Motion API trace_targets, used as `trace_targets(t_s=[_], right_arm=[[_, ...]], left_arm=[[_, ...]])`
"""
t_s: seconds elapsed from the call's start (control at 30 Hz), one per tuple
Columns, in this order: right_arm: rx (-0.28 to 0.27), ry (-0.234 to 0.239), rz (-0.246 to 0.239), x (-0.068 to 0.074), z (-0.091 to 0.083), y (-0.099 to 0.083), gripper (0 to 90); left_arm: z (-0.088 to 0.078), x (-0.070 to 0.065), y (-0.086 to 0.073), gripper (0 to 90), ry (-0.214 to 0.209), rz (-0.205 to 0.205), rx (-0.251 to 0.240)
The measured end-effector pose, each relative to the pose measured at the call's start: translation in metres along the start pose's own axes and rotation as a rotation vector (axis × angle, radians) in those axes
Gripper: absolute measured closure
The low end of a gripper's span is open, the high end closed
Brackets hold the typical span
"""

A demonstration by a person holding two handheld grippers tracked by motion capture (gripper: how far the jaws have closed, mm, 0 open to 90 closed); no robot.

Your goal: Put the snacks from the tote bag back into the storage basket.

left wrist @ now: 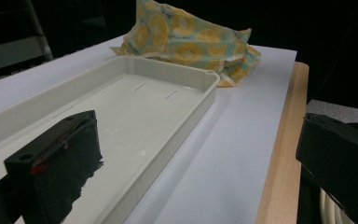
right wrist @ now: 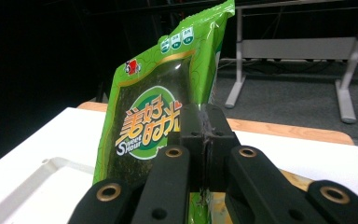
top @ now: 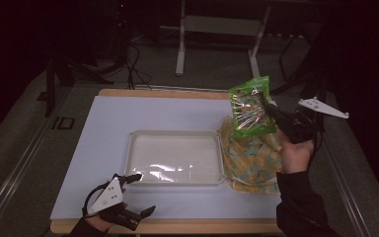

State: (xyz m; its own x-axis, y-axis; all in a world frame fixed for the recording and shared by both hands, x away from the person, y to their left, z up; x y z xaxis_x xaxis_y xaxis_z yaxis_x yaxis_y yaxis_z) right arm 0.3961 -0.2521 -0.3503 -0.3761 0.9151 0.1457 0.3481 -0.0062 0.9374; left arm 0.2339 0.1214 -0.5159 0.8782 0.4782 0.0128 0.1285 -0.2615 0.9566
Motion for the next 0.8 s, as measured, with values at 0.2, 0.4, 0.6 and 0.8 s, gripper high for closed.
trace_targets(t_s=[0.2,0.4,0.6,0.8], right_arm=[[0.0,0.022,-0.001,0.013,0.007,0.001,89.0],[0.008,0.057,0.014,0.032,0.018,-0.004,89.0],[0.0,0.065,0.023,0.044,0.024,-0.008,89.0],[-0.013,0.08,0.069,0.052,0.031,-0.012,89.0]], left_arm=[[0.0,0.0,0.0,0.4,0.0,-0.001,0.0],[0.0,0.0,0.0,0.4,-0.001,-0.002,-0.001],[0.0,0.0,0.0,0.3,-0.003,-0.001,-0.002],[0.0,0.0,0.0,0.4,-0.003,0.0,-0.001]])
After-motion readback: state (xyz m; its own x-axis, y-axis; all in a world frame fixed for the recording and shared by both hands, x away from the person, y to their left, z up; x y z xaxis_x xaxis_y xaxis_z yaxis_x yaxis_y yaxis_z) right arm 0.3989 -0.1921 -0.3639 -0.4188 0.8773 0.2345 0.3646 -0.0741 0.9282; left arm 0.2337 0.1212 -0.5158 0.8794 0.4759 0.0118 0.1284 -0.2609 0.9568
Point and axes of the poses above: each handheld gripper's, and its own axes: z roughly forward along the jaws, y roughly out of its top, x roughly to its left, the point moved 7 cm from there along z, roughly forward along the jaws, and after that the axes turned 3 degrees about -y, right-handed, at the moved point
